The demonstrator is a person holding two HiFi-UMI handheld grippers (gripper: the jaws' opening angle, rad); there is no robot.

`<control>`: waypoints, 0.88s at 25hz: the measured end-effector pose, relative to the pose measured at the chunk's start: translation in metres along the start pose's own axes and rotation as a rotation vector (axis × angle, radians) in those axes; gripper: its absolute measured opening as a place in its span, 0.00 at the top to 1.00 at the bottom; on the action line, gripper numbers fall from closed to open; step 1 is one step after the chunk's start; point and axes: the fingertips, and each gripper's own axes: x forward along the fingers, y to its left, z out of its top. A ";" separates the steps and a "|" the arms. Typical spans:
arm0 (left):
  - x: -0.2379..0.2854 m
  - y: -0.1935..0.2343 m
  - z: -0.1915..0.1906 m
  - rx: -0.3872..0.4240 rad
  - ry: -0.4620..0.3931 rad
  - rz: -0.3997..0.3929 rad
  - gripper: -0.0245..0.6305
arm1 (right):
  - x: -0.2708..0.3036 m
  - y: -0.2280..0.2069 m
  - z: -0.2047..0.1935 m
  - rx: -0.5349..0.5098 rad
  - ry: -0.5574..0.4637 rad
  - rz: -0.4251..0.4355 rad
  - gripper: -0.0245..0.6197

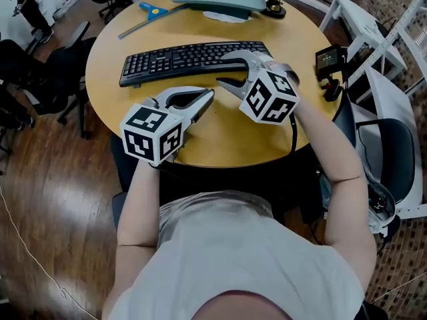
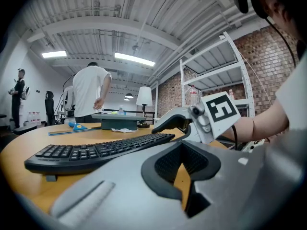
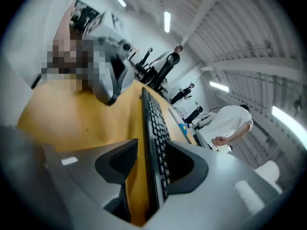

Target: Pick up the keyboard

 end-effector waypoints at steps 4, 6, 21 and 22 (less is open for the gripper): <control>-0.004 0.003 -0.001 -0.004 0.002 0.021 0.96 | 0.026 0.002 -0.022 -0.202 0.204 -0.030 0.67; -0.006 0.005 -0.001 -0.005 0.002 0.034 0.96 | 0.031 0.002 -0.030 -0.244 0.265 -0.029 0.67; -0.008 0.007 -0.001 -0.007 0.000 0.039 0.96 | 0.053 -0.007 -0.059 -0.347 0.485 -0.157 0.78; -0.008 0.007 -0.001 -0.007 0.001 0.039 0.96 | 0.053 -0.007 -0.060 -0.348 0.478 -0.159 0.79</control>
